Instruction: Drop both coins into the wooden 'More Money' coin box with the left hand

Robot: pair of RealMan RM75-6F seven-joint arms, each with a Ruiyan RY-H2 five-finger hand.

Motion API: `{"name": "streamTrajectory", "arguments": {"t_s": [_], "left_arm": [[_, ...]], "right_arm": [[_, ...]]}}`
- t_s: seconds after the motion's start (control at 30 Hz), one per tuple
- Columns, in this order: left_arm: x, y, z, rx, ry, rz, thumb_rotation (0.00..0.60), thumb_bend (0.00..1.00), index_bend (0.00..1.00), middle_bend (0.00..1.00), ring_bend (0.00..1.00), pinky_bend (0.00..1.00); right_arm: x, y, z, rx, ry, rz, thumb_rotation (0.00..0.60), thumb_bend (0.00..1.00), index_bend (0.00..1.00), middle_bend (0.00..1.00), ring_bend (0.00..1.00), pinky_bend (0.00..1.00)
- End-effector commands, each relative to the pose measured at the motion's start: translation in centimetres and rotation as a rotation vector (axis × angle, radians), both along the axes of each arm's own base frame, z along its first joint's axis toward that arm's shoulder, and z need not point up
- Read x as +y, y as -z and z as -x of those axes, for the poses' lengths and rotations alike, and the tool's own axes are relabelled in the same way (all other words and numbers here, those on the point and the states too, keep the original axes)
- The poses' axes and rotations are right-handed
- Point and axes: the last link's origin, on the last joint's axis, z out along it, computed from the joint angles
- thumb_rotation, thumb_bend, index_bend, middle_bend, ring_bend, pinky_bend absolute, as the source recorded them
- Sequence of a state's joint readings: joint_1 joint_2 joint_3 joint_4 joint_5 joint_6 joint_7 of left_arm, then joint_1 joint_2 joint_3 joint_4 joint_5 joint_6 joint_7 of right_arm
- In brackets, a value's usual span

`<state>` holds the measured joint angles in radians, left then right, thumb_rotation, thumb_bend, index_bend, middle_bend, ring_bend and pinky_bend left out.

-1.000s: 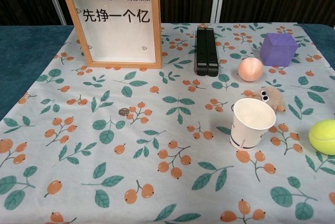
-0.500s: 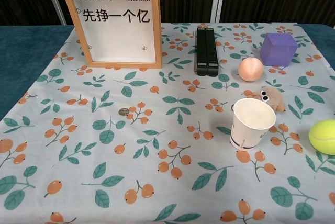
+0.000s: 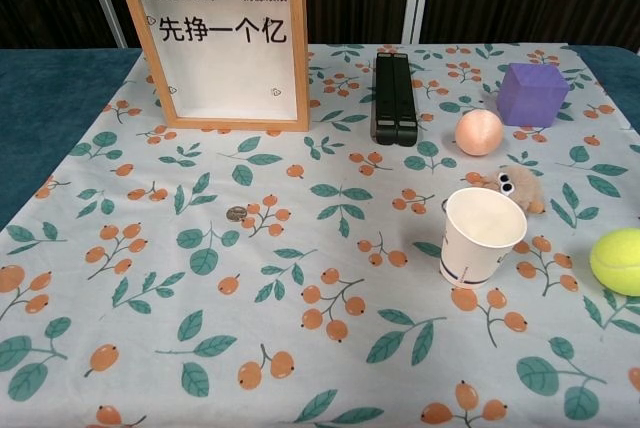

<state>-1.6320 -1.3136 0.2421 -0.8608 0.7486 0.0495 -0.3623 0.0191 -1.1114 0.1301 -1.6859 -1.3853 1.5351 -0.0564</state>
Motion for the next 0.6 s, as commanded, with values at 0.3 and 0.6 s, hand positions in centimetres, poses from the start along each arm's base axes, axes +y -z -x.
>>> {"name": "streamTrajectory", "arguments": {"t_s": [0.3, 0.6], "left_arm": [[0.02, 0.00, -0.29, -0.004, 0.008, -0.006, 0.600, 0.50, 0.56, 0.00, 0.00, 0.00], [-0.05, -0.16, -0.42, -0.003, 0.013, -0.008, 0.600, 0.46, 0.53, 0.00, 0.00, 0.00]], "right_arm": [[-0.01, -0.04, 0.06, 0.000, 0.006, -0.002, 0.600, 0.51, 0.15, 0.02, 0.00, 0.00], [0.02, -0.05, 0.09, 0.002, 0.013, -0.005, 0.600, 0.51, 0.15, 0.02, 0.00, 0.00]]}}
